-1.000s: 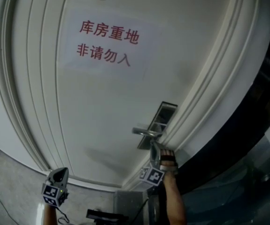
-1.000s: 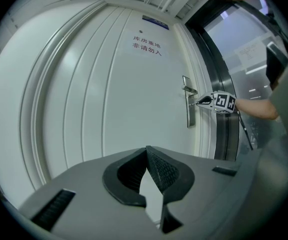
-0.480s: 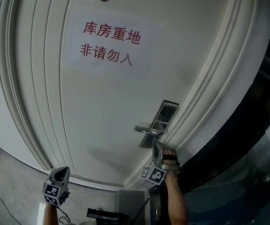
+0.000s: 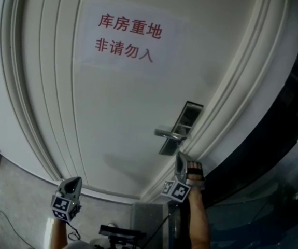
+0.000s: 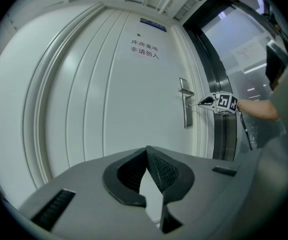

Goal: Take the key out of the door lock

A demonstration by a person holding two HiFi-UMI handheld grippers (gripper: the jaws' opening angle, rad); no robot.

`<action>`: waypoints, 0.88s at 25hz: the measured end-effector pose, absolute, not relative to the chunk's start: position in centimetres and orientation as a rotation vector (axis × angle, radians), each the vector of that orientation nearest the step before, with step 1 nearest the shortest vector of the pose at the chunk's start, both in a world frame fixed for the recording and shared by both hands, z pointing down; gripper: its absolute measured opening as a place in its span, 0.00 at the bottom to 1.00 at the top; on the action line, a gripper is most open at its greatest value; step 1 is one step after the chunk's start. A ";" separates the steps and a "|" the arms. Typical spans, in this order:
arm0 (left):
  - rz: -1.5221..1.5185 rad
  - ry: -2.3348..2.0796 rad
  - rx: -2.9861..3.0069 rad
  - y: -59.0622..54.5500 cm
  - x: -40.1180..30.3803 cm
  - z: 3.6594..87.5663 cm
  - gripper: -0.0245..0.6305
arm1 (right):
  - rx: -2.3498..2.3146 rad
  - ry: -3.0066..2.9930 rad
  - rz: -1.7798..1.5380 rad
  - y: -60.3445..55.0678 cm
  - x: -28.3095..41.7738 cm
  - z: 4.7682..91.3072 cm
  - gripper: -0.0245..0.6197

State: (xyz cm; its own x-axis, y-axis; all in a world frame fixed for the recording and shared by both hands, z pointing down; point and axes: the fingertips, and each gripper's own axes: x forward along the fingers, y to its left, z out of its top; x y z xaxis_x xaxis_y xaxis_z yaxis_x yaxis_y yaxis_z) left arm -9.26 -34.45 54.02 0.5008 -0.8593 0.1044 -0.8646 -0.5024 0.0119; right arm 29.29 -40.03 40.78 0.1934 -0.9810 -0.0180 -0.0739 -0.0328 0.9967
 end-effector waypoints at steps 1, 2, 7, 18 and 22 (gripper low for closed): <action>0.135 -1.528 2.667 -34.4 -9.2 54.1 0.05 | 1.380 -1.109 -1.043 -39.6 29.3 40.6 0.07; 0.141 -1.519 2.668 -34.3 -9.2 54.2 0.05 | 1.390 -1.113 -1.040 -39.1 29.4 40.5 0.07; 0.126 -1.517 2.684 -34.1 -8.7 53.8 0.05 | 1.465 -1.143 -1.007 -36.5 29.9 40.5 0.07; 0.123 -1.476 2.716 -33.3 -7.4 53.4 0.05 | 1.717 -1.413 -0.787 -30.9 29.1 41.9 0.07; 0.127 -1.473 2.717 -32.8 -7.6 53.4 0.05 | 1.811 -1.536 -0.645 -29.2 28.5 43.3 0.07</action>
State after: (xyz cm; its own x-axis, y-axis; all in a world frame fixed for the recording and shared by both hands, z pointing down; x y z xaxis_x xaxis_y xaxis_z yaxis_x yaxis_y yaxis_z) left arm -7.62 -32.78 53.45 0.5435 -0.8340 0.0953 -0.8379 -0.5458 0.0034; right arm 28.48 -29.17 43.31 0.1856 -0.9814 0.0498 -0.6514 -0.0849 0.7540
